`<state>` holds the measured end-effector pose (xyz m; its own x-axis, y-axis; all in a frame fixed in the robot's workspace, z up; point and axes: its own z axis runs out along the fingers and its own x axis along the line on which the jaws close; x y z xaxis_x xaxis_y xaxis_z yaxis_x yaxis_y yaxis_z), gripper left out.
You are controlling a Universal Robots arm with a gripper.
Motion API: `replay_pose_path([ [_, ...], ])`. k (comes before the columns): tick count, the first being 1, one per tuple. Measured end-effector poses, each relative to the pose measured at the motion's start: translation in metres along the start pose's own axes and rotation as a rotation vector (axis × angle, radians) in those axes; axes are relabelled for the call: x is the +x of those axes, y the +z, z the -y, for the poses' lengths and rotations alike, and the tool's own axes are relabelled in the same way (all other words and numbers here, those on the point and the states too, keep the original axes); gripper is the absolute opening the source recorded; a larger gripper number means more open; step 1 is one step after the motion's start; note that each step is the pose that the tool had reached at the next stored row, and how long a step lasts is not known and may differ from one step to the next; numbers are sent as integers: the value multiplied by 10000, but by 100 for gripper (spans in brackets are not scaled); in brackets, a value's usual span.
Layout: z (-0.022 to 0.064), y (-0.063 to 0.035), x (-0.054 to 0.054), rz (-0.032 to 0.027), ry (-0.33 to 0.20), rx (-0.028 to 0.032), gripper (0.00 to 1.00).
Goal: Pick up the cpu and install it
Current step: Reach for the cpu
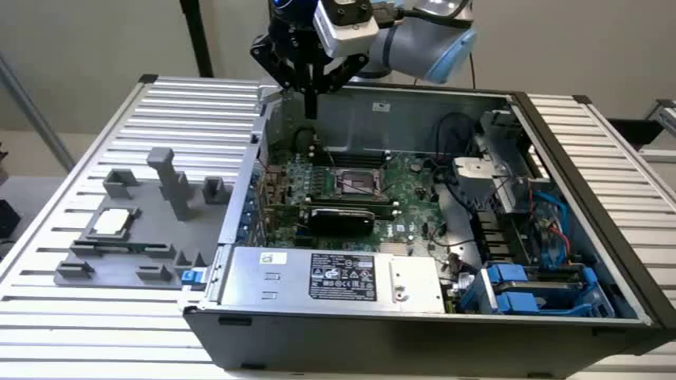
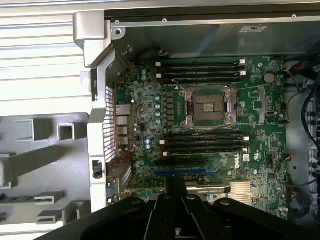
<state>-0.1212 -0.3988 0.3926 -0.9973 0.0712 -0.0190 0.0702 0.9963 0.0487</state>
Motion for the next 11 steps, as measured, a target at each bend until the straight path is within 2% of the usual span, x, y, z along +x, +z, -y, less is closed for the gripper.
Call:
replay_pose_path([
  [11, 0, 0, 0, 0, 0, 0, 11],
])
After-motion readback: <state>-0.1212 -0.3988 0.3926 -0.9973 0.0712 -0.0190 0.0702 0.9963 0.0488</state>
